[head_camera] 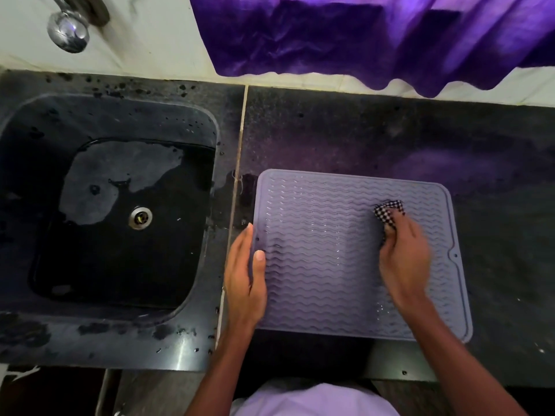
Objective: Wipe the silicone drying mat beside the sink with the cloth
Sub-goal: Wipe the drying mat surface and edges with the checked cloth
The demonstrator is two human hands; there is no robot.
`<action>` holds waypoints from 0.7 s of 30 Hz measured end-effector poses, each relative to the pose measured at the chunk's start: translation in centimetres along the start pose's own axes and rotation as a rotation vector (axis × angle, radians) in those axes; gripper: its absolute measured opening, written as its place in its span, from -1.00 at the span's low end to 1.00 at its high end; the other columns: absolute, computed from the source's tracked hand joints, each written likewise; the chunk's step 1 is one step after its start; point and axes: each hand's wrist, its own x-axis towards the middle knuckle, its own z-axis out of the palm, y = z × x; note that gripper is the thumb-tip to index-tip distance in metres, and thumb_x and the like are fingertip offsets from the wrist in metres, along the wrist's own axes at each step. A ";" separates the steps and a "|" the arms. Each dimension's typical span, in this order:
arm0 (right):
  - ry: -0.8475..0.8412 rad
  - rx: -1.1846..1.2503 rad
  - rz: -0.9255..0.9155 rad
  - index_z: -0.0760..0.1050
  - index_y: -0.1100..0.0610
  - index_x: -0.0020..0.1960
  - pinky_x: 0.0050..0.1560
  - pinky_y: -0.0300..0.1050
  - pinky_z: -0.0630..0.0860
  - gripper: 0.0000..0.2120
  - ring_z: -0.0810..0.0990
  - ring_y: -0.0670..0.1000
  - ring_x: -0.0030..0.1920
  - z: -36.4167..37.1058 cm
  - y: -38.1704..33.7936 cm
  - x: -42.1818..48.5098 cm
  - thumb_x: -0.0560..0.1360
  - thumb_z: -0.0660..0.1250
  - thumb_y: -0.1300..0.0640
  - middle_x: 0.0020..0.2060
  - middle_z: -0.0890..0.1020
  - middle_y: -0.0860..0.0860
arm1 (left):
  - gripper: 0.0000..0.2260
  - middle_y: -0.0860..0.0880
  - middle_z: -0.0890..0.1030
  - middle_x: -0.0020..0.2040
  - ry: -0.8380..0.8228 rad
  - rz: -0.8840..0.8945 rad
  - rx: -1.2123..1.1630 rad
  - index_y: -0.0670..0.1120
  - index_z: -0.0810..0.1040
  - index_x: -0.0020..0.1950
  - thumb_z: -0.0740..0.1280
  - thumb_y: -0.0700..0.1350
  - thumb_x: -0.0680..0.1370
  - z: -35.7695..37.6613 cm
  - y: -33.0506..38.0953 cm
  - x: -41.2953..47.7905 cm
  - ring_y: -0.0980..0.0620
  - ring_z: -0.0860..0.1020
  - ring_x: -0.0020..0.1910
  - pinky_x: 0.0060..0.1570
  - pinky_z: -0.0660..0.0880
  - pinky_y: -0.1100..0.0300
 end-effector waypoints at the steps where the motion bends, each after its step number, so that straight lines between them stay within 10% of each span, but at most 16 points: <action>1: 0.007 0.038 0.007 0.46 0.23 0.35 0.16 -0.11 0.39 -0.64 0.53 0.18 0.10 0.7 -1.0 -0.8 0.57 0.21 0.29 0.17 0.56 0.20 | -0.49 0.01 0.42 0.50 0.020 -0.014 -0.010 -0.14 0.38 0.53 0.08 0.10 0.67 0.0 0.0 0.0 0.15 0.34 0.49 0.48 0.27 0.22; 6: 0.013 0.282 0.042 0.48 0.23 0.33 0.12 -0.51 0.29 -0.61 0.46 -0.09 0.04 3.9 -8.0 -4.4 0.52 0.29 0.35 0.17 0.56 0.13 | -0.52 -0.01 0.47 0.46 0.104 -0.041 -0.034 -0.12 0.41 0.51 0.07 0.09 0.68 -0.6 -0.6 0.0 0.08 0.40 0.47 0.44 0.36 -0.07; 15: -0.289 0.706 -0.007 0.50 0.13 0.33 0.26 -0.12 0.46 -0.69 0.56 -0.06 0.18 5.7 -17.0 -5.7 0.61 0.21 0.17 0.18 0.62 0.00 | -0.57 0.04 0.43 0.48 0.059 -0.048 -0.099 0.04 0.33 0.51 0.06 0.13 0.67 -0.7 -0.1 0.4 0.15 0.38 0.47 0.48 0.33 -0.05; 21: -0.312 0.886 0.213 0.44 0.08 0.36 -0.23 -0.24 0.59 -0.70 0.63 -0.20 -0.16 -3.0 -11.2 -2.8 0.65 0.17 0.13 -0.06 0.63 -0.10 | -0.61 -0.02 0.46 0.47 0.071 -0.071 -0.208 0.14 0.37 0.47 0.09 0.19 0.67 -0.1 0.0 -0.2 0.07 0.48 0.40 0.43 0.39 -0.11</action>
